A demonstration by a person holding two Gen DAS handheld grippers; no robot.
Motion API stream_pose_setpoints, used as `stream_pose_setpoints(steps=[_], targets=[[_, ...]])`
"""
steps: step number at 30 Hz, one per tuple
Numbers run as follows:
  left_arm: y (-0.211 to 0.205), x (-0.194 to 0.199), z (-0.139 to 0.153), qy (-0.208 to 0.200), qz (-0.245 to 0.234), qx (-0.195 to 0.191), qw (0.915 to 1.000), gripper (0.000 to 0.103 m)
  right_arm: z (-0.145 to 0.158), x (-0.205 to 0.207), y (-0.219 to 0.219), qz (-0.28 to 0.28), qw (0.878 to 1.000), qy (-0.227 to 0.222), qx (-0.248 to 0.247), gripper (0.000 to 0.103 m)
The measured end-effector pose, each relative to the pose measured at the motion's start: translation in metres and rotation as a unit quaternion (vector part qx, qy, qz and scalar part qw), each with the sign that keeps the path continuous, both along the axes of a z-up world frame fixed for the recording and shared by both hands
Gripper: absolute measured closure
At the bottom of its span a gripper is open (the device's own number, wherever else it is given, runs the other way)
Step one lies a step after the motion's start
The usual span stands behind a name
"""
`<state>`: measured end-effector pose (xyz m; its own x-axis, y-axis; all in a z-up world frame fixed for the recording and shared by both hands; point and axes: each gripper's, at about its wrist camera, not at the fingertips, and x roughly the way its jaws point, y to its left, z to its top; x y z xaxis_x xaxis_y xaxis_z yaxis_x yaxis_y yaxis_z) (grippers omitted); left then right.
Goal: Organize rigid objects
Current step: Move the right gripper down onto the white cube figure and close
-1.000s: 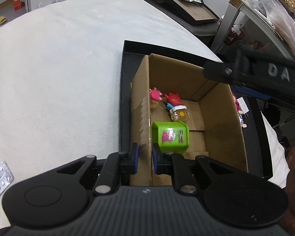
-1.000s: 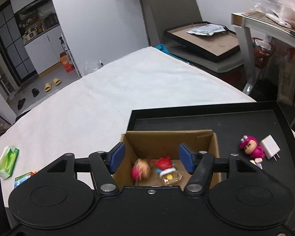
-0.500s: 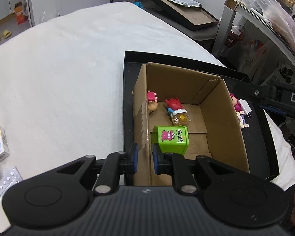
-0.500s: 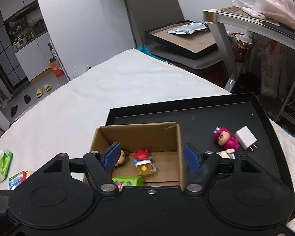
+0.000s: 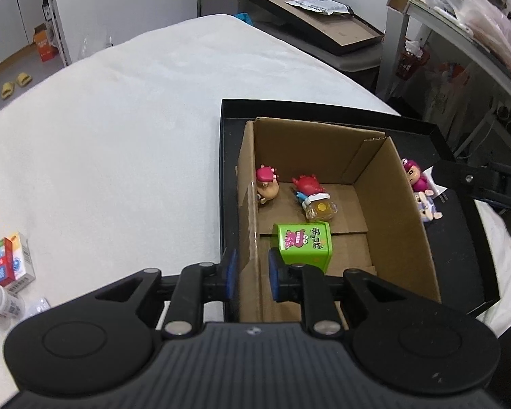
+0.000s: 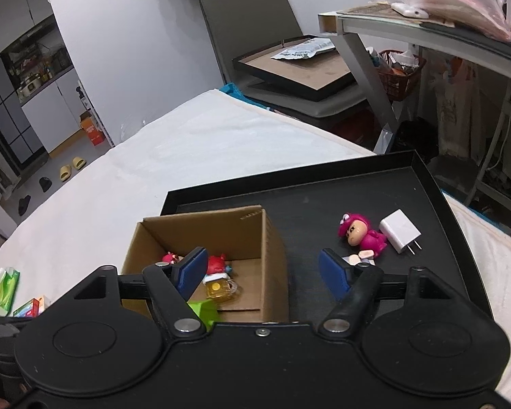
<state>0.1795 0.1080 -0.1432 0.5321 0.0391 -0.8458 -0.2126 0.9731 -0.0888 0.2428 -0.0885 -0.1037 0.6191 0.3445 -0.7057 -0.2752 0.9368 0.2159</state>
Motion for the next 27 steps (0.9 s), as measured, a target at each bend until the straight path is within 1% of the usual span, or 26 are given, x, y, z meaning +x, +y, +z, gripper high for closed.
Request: stream_pose_setpoints(steps=[5, 10, 13, 15, 17, 20, 23, 27], targets=[[-0.005, 0.003, -0.002, 0.008, -0.002, 0.026, 0.9996, 0.084, -0.008, 0.002, -0.015, 0.001, 1.0, 0.006, 0.013, 0.031], [0.0, 0.006, -0.003, 0.015, 0.009, 0.017, 0.9997, 0.083, -0.021, 0.008, -0.028, -0.007, 0.999, 0.02, 0.024, 0.031], [-0.002, 0.008, -0.002, 0.014, 0.009, 0.019, 0.9997, 0.082, -0.028, 0.011, -0.035, -0.013, 0.999, 0.026, 0.026, 0.031], [-0.006, 0.009, -0.002, 0.015, 0.006, 0.029, 0.9994, 0.077, -0.032, 0.015, -0.041, -0.017, 0.999, 0.028, 0.027, 0.031], [-0.01, 0.011, -0.001, 0.012, 0.002, 0.033, 0.9994, 0.065, -0.036, 0.017, -0.046, -0.021, 0.999, 0.029, 0.025, 0.031], [-0.013, 0.012, -0.001, 0.008, 0.001, 0.036, 0.9993, 0.054, -0.045, 0.02, -0.053, -0.025, 0.999, 0.03, 0.015, 0.031], [-0.012, 0.015, -0.001, 0.01, 0.004, 0.03, 0.9995, 0.049, -0.054, 0.025, -0.057, -0.029, 0.999, 0.036, 0.008, 0.031], [-0.014, 0.019, -0.004, 0.02, 0.005, 0.04, 0.999, 0.046, -0.066, 0.033, -0.059, -0.033, 0.998, 0.044, -0.001, 0.031]])
